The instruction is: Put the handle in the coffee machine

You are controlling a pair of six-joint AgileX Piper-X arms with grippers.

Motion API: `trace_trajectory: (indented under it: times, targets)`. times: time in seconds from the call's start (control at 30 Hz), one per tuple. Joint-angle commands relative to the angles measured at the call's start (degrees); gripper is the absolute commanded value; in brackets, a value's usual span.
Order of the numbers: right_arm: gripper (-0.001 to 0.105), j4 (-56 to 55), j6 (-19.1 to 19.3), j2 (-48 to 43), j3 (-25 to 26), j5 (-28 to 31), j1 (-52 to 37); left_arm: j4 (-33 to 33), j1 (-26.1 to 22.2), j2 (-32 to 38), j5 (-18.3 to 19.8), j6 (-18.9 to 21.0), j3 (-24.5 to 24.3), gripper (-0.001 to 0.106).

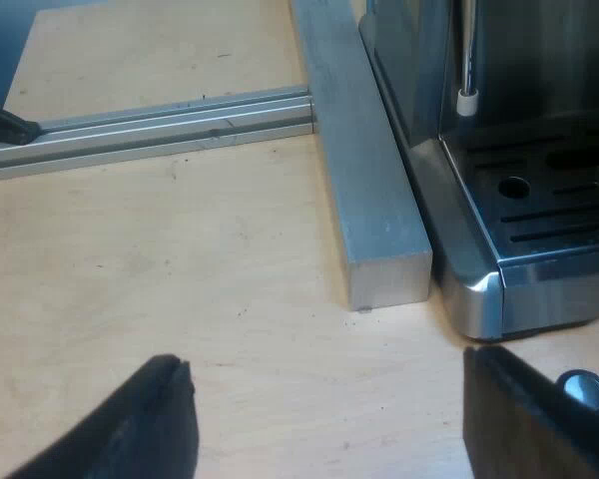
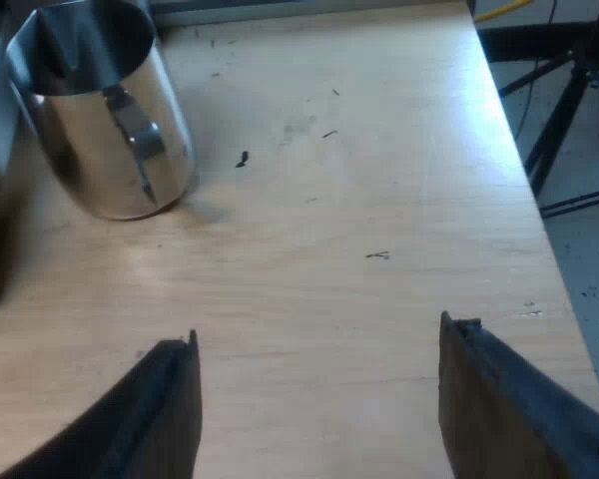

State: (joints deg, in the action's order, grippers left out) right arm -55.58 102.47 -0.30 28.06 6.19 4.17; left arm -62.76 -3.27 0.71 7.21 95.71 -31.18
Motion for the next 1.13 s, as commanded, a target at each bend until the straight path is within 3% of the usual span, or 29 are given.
trace_trajectory:
  times: [0.03,1.13]
  targets:
    - [0.055,0.1,0.2,-2.6,0.3,-0.5,-5.0,0.9,-0.1,7.9,-0.5,0.9,0.0,0.059]
    - [0.055,0.1,0.2,-2.6,0.3,-0.5,-5.0,0.9,2.7,7.9,-0.5,0.9,0.0,0.059]
